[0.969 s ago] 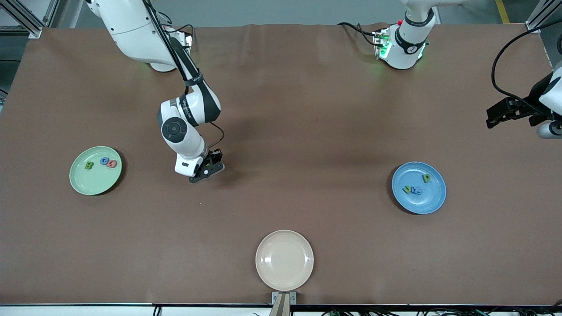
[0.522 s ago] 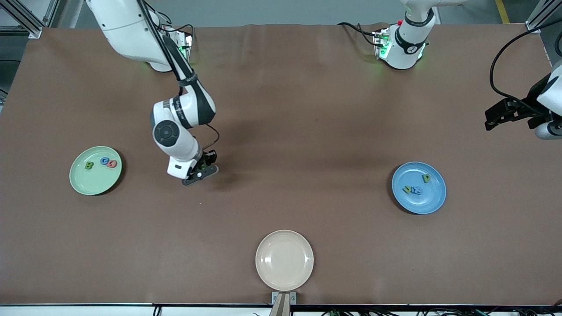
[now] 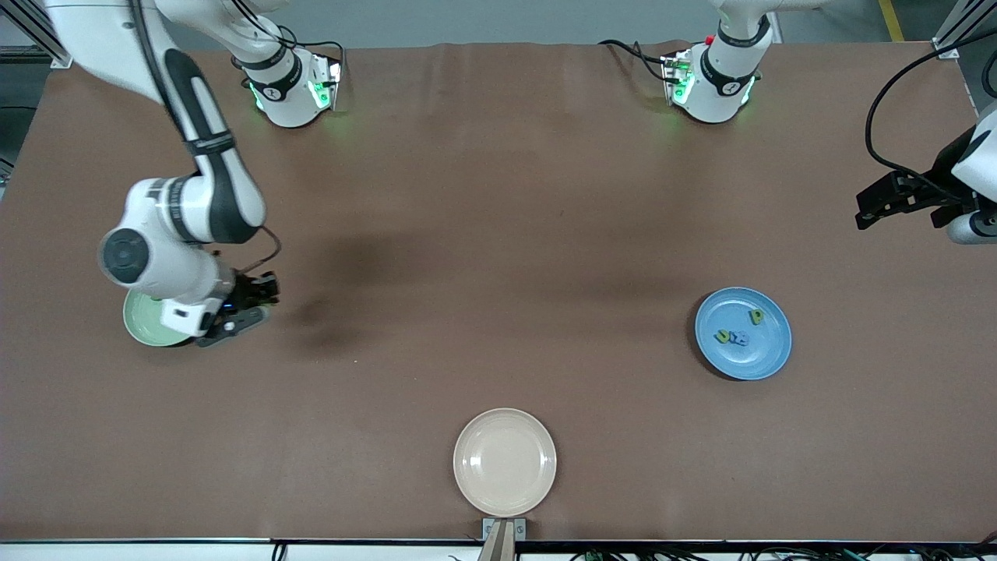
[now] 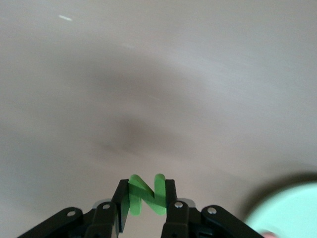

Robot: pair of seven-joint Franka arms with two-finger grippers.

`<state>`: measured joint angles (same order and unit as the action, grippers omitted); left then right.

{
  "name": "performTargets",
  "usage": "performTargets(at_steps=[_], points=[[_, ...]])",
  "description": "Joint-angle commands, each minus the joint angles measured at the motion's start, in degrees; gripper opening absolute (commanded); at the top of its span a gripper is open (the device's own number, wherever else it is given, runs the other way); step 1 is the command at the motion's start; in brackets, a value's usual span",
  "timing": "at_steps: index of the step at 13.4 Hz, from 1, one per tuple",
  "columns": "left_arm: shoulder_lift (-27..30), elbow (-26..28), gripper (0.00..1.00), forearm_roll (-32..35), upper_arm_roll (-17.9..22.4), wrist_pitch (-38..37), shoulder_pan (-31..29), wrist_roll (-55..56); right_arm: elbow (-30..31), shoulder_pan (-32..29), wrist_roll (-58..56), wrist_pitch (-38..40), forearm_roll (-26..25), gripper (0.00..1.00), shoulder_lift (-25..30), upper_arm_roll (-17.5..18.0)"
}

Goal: Sort upper and lower case letters into plates
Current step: 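Carry the N with the right gripper over the green plate, then lower the N into the green plate and open the right gripper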

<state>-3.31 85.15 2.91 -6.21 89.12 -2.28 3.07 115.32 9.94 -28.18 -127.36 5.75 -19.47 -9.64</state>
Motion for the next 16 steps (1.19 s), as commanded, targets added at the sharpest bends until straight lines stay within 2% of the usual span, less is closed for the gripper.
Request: performTargets(at_steps=[1, 6, 9, 16], points=[[1.55, 0.64, 1.0, -1.07, -0.03, -0.09, -0.27, -0.79, -1.49, -6.22, -3.36, 0.09, -3.11, 0.13, -0.39, 0.94], [1.38, 0.64, 1.0, -1.07, -0.03, -0.09, -0.27, -1.31, -5.36, -15.46, -11.97, -0.95, -3.82, 0.13, -4.33, 1.03], [1.37, 0.55, 1.0, -1.07, -0.03, -0.18, -0.27, -1.31, -5.45, -18.63, -15.93, -3.42, -3.73, 0.13, -6.45, 1.03], [1.29, 0.46, 1.0, -1.07, -0.03, -0.53, -0.27, -1.31, -4.66, -19.78, -17.17, -5.18, -3.47, 0.15, -9.53, 1.21]])
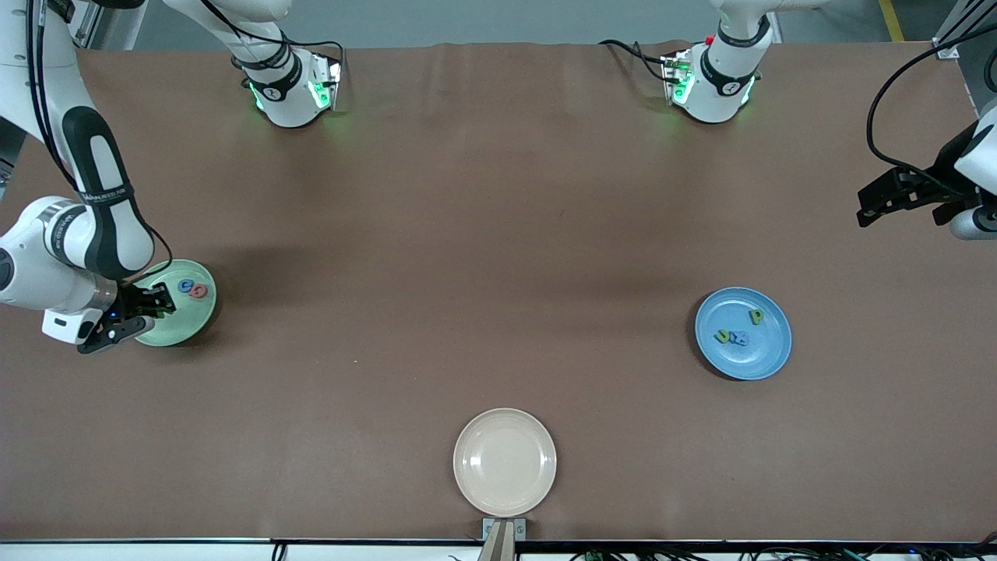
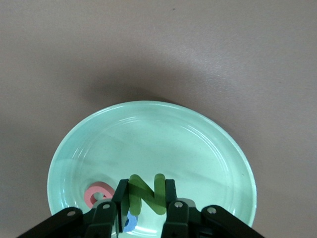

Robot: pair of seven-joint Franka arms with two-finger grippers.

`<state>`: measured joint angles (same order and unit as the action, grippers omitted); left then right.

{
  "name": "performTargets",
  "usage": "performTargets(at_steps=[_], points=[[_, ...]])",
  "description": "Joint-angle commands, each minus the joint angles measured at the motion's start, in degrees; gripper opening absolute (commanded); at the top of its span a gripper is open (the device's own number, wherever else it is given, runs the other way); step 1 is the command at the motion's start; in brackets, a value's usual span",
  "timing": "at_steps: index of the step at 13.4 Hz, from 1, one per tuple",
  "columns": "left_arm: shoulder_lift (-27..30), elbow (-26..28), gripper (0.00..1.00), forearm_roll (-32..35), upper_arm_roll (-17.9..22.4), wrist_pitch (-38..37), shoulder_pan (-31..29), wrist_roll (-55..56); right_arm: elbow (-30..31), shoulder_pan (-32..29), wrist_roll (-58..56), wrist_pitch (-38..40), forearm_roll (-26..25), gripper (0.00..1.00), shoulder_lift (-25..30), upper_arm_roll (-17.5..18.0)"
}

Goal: Sort upper and lower case letters into plates
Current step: 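Lower the N into the green plate and open the right gripper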

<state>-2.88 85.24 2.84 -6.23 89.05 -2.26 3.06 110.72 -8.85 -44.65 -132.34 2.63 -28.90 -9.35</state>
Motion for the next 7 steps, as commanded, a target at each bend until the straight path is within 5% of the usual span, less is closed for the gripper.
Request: performTargets(at_steps=[1, 7], points=[[0.86, 0.37, 1.0, -0.99, -0.01, -0.63, -0.29, -1.3, 0.02, -1.08, -0.61, -0.03, -0.08, 0.17, -0.1, 0.91], [1.03, 0.28, 1.0, -0.99, -0.01, -1.25, -0.2, -1.13, 0.28, -1.17, -0.61, -0.73, 0.27, 0.18, -2.21, 0.91]])
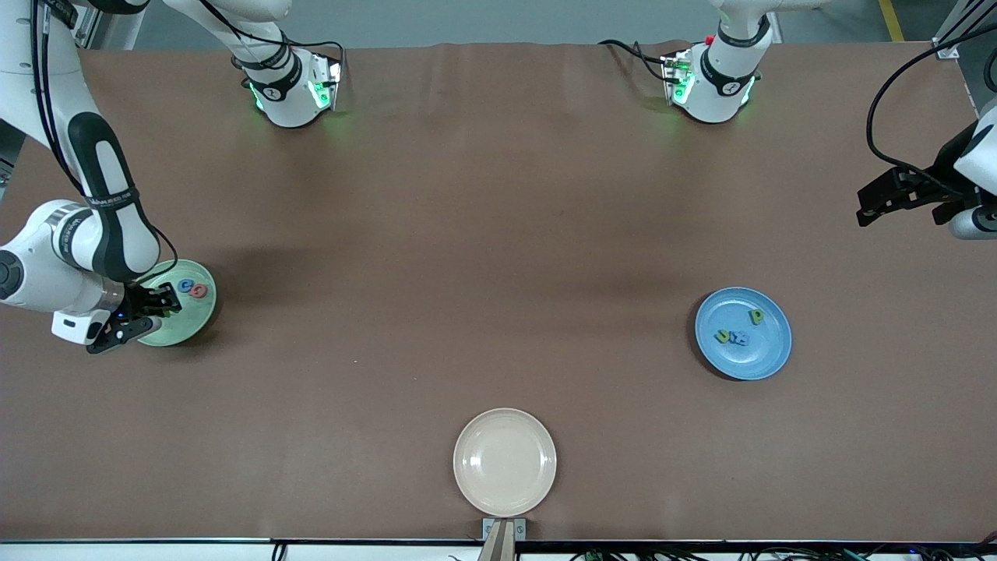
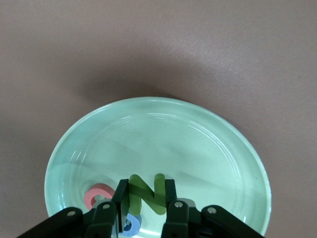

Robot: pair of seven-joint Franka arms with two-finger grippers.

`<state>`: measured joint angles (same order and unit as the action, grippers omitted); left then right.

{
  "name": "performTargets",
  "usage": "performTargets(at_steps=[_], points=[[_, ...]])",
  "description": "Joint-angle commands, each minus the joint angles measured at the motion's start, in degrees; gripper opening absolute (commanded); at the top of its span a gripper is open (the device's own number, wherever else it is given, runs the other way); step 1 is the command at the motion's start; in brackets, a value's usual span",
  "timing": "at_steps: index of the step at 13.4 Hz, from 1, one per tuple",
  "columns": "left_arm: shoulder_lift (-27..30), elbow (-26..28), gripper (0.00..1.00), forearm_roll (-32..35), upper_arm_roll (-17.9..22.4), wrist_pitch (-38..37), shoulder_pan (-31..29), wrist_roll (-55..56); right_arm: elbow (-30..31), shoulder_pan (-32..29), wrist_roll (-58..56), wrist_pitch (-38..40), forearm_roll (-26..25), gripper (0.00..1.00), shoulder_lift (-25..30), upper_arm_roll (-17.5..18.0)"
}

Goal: Sort upper and lower case letters into plates
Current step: 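Lower the N into the green plate and open the right gripper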

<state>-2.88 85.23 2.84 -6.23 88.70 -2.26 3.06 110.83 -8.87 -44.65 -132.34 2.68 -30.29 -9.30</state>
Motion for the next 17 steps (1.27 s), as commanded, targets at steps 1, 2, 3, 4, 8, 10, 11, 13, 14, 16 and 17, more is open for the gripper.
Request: performTargets(at_steps=[1, 2, 3, 4, 8, 10, 11, 13, 14, 16, 17], points=[[1.03, 0.2, 1.0, -0.99, -0.01, -0.99, -0.2, -1.13, 0.17, -1.24, -0.62, -0.72, 0.3, 0.19, -1.34, 0.86], [0.95, 0.2, 1.0, -0.99, -0.01, -0.9, -0.2, -1.04, 0.17, -1.67, -0.62, -0.72, 0.39, 0.21, -1.52, 0.95], [0.86, 0.02, 1.0, -0.99, -0.01, -0.9, -0.2, -1.04, 0.17, -1.68, -0.62, -0.64, 0.39, 0.28, -1.7, 1.03], [0.77, -0.07, 1.0, -0.99, -0.01, -0.9, -0.2, -0.95, 0.0, -1.5, -0.62, -0.37, 0.39, 0.58, -1.61, 0.95], [0.59, -0.86, 1.0, -0.55, 0.08, -0.9, -0.37, -1.13, -0.44, -1.33, 0.61, 3.65, 0.66, 0.99, 2.24, 1.04], [0.59, -0.95, 1.0, -0.29, 0.17, -0.9, -0.29, -1.04, -0.44, -0.01, 9.52, 8.92, 1.8, 1.0, 6.8, 1.21], [0.59, -0.77, 1.0, -0.29, 0.17, -0.99, -0.29, -1.04, -0.44, 1.99, 15.5, 11.64, 1.8, 1.0, 9.26, 1.12], [0.59, -0.77, 1.0, -0.29, 0.17, -1.08, -0.37, -1.22, -0.18, 5.6, 26.57, 16.22, 1.89, 1.0, 13.4, 1.12], [0.68, -1.12, 1.0, -0.2, 0.17, -1.08, -0.29, -0.78, -0.09, 7.97, 31.85, 18.15, 1.89, 1.0, 15.68, 1.12], [0.68, -1.83, 1.0, -0.11, 0.08, -1.08, -0.29, -0.95, 0.17, 11.05, 38.9, 20.8, 1.89, 1.0, 19.38, 1.12], [0.6, -1.83, 1.0, -0.11, 0.08, -1.08, -0.29, -0.95, 0.09, 11.94, 41.02, 21.77, 1.8, 1.0, 21.14, 1.12]])
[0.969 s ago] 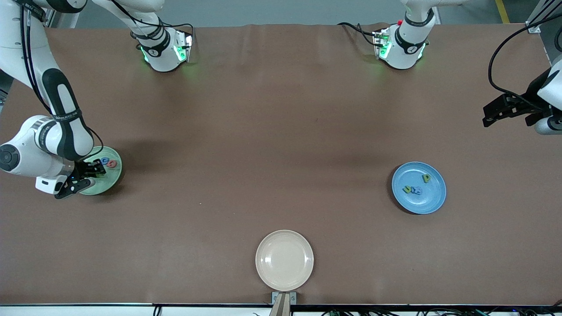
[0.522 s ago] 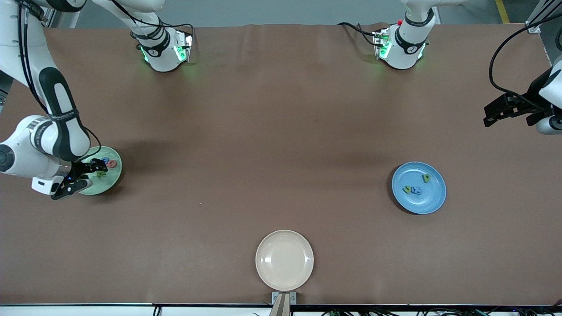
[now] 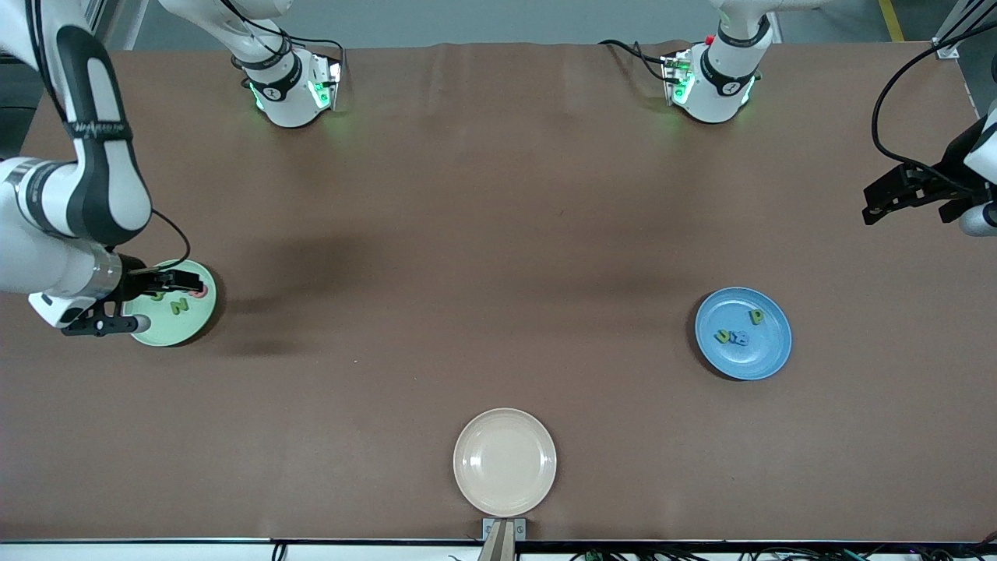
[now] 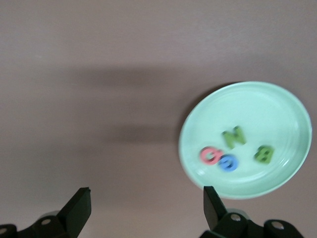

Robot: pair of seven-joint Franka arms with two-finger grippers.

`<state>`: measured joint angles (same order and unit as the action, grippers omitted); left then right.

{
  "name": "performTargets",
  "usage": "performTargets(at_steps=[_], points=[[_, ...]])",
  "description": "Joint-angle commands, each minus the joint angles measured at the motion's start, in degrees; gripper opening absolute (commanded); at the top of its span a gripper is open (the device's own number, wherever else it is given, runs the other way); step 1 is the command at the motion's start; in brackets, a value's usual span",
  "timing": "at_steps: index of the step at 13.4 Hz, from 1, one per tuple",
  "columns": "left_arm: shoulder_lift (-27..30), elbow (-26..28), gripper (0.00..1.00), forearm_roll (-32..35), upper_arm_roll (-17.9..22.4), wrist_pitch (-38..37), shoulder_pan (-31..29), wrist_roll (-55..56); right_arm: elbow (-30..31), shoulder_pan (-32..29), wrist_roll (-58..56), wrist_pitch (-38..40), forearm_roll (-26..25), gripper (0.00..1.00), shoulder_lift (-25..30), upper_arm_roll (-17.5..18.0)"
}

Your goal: Sort upper and lower case letters into plates

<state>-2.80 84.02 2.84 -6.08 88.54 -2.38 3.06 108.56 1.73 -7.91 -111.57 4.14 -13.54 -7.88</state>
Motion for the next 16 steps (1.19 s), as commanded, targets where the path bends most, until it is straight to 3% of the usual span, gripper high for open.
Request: performTargets(at_steps=[1, 5, 10, 16], points=[[0.51, -0.53, 1.0, -0.11, -0.07, -0.91, -0.17, -0.95, 2.28, 1.78, 5.7, 2.14, 0.34, 1.0, 6.23, -0.29], [0.51, 0.0, 1.0, -0.2, -0.07, -0.91, -0.17, -0.95, 0.79, 2.4, 7.38, 3.9, 0.25, 1.0, 12.03, -0.29], [0.6, 1.22, 1.0, -0.29, -0.16, -1.7, -0.08, -0.16, -17.21, 1.88, 7.29, 15.85, -0.45, 1.0, 9.41, -0.55], [3.58, 6.67, 1.0, -4.07, -0.51, -0.65, 0.01, 0.1, -20.84, 1.26, 6.86, 15.86, -0.45, 1.0, 9.5, -0.82]])
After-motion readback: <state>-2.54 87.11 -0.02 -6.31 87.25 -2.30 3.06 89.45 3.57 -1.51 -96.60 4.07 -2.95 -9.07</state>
